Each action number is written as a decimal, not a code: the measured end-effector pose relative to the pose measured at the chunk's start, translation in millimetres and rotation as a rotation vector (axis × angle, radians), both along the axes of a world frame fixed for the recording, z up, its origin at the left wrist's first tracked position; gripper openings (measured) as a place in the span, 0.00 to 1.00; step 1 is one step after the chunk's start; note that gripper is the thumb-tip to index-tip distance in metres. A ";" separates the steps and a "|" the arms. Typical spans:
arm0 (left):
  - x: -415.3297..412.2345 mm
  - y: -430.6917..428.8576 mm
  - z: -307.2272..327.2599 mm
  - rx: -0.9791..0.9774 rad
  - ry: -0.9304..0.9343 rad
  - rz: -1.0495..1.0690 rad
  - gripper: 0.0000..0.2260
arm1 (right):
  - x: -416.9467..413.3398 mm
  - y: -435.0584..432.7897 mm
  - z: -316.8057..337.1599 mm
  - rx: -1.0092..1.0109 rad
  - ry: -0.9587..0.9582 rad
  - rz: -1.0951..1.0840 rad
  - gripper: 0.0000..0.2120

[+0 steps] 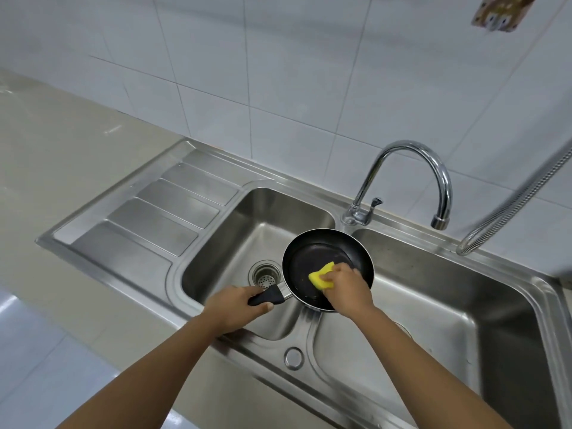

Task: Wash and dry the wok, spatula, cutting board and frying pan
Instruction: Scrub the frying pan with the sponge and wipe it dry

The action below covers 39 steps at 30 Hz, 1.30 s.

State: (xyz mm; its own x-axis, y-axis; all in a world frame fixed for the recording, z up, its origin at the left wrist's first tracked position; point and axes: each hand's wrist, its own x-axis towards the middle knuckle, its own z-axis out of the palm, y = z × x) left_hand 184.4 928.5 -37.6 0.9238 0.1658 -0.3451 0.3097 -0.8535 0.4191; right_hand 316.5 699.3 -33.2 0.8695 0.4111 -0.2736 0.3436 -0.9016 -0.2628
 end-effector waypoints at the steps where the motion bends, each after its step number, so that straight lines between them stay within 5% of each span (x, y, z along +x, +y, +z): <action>1: 3.4 -0.7 1.5 0.019 0.016 -0.022 0.20 | -1.6 4.9 -0.8 0.000 0.020 0.014 0.18; 10: 10.2 -8.6 -4.6 0.141 -0.039 -0.078 0.26 | 13.0 59.0 -0.4 -0.099 -0.010 0.127 0.23; 19: 7.7 -9.4 -2.8 0.148 -0.051 -0.065 0.25 | 37.9 11.3 11.0 -0.303 -0.022 0.035 0.28; 31: 21.1 -4.1 13.7 0.124 -0.029 -0.132 0.22 | -2.0 25.2 3.6 -0.141 0.054 0.148 0.13; 39: 15.4 -8.7 4.6 0.149 -0.053 -0.102 0.26 | 21.5 45.8 8.0 0.051 0.105 0.053 0.11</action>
